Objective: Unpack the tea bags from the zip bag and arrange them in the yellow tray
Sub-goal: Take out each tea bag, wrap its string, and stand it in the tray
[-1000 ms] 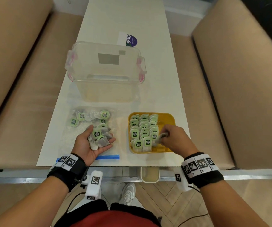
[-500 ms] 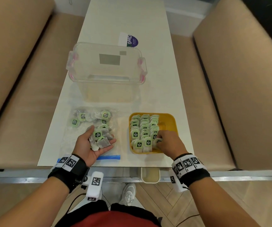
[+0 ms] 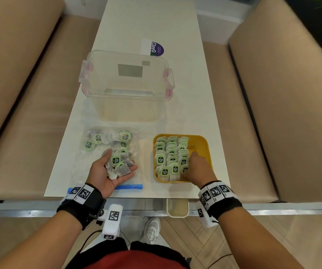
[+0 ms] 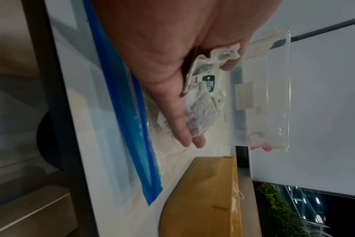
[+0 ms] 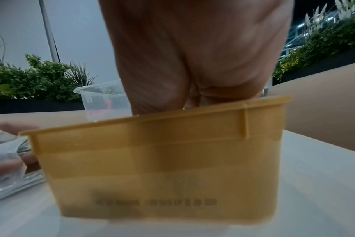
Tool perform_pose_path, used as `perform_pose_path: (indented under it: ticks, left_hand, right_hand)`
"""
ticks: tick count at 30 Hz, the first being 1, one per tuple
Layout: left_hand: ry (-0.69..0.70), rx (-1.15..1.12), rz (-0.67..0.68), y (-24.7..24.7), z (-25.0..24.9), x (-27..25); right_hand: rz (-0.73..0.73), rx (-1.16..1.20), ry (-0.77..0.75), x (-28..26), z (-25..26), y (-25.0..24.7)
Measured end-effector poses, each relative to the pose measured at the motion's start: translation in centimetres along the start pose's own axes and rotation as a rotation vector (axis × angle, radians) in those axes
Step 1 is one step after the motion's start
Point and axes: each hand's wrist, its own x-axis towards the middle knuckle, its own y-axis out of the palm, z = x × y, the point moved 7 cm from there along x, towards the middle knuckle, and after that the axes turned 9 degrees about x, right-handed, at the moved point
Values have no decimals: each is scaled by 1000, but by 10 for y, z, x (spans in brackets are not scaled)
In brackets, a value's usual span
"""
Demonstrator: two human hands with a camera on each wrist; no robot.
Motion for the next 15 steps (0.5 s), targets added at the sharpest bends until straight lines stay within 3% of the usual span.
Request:
perform_pose_path:
  ticks: [15]
  left_hand:
    - [-8,21,-1,-1,2,2]
  right_hand:
    - [-8,7,54,0,-4,-7]
